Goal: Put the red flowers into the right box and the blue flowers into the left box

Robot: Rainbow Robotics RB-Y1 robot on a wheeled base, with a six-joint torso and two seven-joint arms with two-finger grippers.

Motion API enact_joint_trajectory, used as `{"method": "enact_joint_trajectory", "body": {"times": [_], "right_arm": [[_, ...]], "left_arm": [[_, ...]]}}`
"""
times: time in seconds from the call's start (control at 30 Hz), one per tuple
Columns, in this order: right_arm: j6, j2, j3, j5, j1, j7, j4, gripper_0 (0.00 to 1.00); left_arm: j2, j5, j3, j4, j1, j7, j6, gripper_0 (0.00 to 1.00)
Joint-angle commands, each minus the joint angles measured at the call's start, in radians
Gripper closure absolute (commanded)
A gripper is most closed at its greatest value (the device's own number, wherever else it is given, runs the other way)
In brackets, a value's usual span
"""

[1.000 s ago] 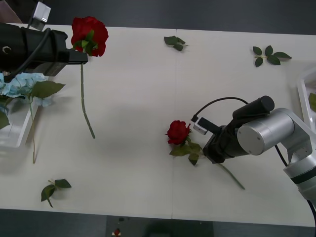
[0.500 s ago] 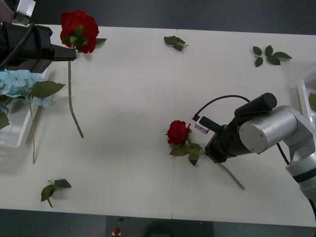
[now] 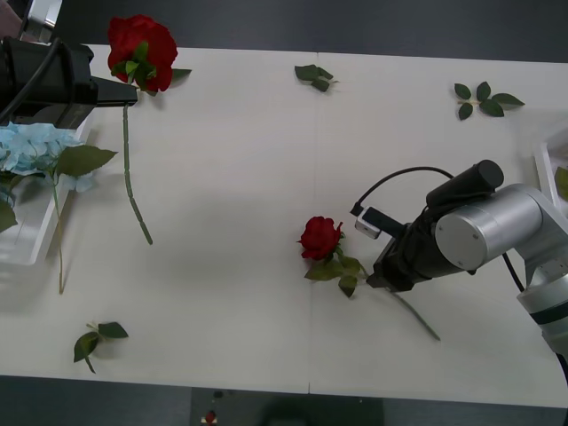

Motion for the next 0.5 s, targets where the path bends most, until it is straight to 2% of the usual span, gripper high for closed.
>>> {"method": "enact_joint_trajectory", "body": {"times": [0.03, 0.5], "right_arm": [[-0.004, 0.041, 0.001, 0.011, -0.028, -0.026, 0.012, 0.06], [-0.005, 0.064, 0.001, 0.04, -0.028, -0.026, 0.025, 0.06]], "left_arm": [[0.02, 0.005, 0.021, -0.027, 0.014, -0.021, -0.019, 1.0], [0.018, -0.011, 0.02, -0.027, 0.012, -0.02, -0.034, 1.0]]}}
